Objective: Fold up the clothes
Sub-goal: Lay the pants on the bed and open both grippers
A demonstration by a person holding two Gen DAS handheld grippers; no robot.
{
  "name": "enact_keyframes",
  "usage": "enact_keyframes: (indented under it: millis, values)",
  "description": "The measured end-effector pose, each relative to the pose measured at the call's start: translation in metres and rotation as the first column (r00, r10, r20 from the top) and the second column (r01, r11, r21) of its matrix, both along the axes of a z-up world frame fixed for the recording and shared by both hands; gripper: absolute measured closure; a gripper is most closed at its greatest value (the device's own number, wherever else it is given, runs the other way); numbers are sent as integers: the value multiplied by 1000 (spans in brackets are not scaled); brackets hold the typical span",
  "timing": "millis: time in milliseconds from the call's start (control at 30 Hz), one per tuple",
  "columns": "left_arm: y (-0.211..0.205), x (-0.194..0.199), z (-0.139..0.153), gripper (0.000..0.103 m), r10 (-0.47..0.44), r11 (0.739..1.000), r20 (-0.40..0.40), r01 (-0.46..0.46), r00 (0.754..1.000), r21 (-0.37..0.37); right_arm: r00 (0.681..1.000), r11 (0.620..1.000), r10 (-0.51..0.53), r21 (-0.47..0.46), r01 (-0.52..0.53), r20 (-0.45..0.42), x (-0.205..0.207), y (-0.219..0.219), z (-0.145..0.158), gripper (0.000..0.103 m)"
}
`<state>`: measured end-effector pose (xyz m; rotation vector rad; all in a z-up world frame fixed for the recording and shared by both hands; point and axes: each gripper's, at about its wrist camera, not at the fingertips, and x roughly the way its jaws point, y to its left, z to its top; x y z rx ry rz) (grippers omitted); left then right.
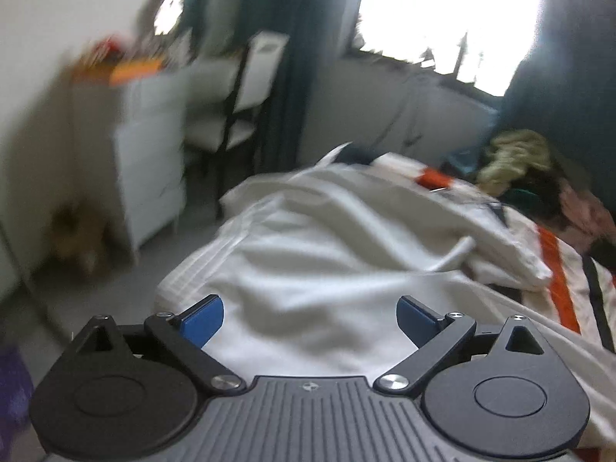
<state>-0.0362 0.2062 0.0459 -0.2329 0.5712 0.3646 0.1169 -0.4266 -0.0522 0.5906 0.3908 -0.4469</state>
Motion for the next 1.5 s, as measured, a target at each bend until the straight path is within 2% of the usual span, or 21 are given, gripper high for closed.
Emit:
enact_keyframes:
  millis: [100, 200, 300, 467, 533, 633, 733, 833, 967, 1067, 1167, 1500]
  values:
    - [-51, 19, 10, 2, -103, 993, 63, 99, 993, 67, 989, 986, 146, -83, -143, 37, -1, 37, 12, 20]
    - [-98, 45, 10, 1, -213, 976, 123, 206, 969, 66, 964, 959, 259, -138, -249, 66, -8, 70, 19, 20]
    - [-141, 69, 5, 1, -309, 951, 136, 301, 941, 74, 935, 929, 345, -177, -326, 87, -18, 99, 22, 20]
    - [-194, 100, -8, 1, -416, 909, 146, 407, 897, 91, 898, 889, 428, -225, -398, 101, -32, 132, 24, 20]
    - [-205, 106, -18, 1, -431, 902, 153, 419, 889, 108, 892, 883, 440, -232, -407, 108, -35, 141, 23, 20]
    - [-213, 114, -42, 0, -430, 902, 164, 416, 888, 112, 881, 865, 462, -274, -421, 104, -35, 156, 21, 20]
    - [-207, 121, -70, 1, -424, 905, 165, 423, 890, 42, 877, 850, 470, -320, -418, 101, -31, 170, 11, 20]
    - [-199, 136, -87, 1, -411, 911, 127, 412, 903, 15, 877, 839, 472, -351, -415, 91, -23, 184, 0, 20]
    - [-196, 139, -91, 1, -387, 922, 129, 385, 913, 42, 865, 834, 490, -343, -432, 103, -15, 191, -7, 20]
    - [-194, 141, -95, 0, -379, 925, 112, 378, 919, 24, 863, 829, 495, -352, -434, 101, -14, 193, -8, 20]
    - [-194, 138, -97, 1, -384, 923, 102, 384, 918, 16, 867, 832, 491, -343, -436, 87, -13, 192, -11, 20]
    - [-199, 132, -102, 1, -368, 929, 82, 362, 926, 80, 883, 848, 460, -340, -407, 91, -17, 185, -14, 20]
